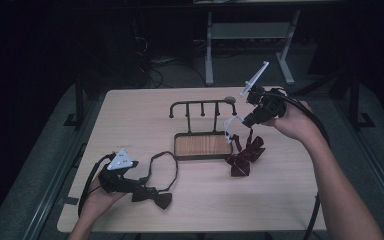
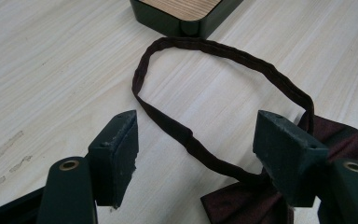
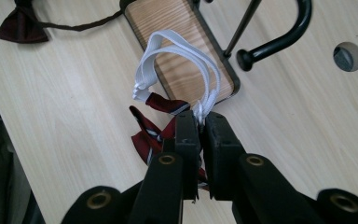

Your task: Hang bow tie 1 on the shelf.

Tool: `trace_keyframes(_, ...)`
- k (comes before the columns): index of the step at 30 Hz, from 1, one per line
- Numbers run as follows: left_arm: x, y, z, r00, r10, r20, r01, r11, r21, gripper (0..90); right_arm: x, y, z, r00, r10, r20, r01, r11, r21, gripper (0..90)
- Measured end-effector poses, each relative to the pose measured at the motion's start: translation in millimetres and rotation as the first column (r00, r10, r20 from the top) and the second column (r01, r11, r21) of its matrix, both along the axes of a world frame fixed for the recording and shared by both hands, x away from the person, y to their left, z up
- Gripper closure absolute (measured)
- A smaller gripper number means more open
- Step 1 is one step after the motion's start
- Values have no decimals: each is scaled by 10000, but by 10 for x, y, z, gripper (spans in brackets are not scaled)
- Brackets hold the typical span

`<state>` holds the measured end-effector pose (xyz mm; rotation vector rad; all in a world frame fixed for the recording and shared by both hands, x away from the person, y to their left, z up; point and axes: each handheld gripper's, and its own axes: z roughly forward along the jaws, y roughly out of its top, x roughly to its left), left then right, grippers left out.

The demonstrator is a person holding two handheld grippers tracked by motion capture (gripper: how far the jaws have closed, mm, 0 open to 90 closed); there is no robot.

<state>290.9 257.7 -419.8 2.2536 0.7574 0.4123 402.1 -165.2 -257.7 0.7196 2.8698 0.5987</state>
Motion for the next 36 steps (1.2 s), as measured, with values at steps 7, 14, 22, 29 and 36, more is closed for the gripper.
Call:
trace_keyframes(7, 1, -6, -4, 10000, -19, -7, 19, 10000, 31, 315, 76, -2, 39, 9999, -164, 6, 164, 9998, -64, 842)
trace_keyframes(14, 0, -4, 1, 10000, -27, -3, 27, 10000, 27, 315, 162, -8, 46, 9994, -346, -69, 346, 9994, -42, 842)
trace_keyframes(22, -1, -9, 2, 10000, -74, 15, 74, 10000, 42, 315, 263, -33, 30, 9978, -640, -151, 640, 9979, -17, 842)
trace_keyframes(29, 0, -5, 2, 10000, -45, 11, 45, 10000, 35, 315, 361, -81, 0, 9953, -930, -281, 935, 9955, 166, 841)
trace_keyframes(36, 1, -6, 3, 10000, -44, 18, 44, 10000, 52, 315, 425, -122, -42, 9930, -1102, -416, 1109, 9937, 152, 839)
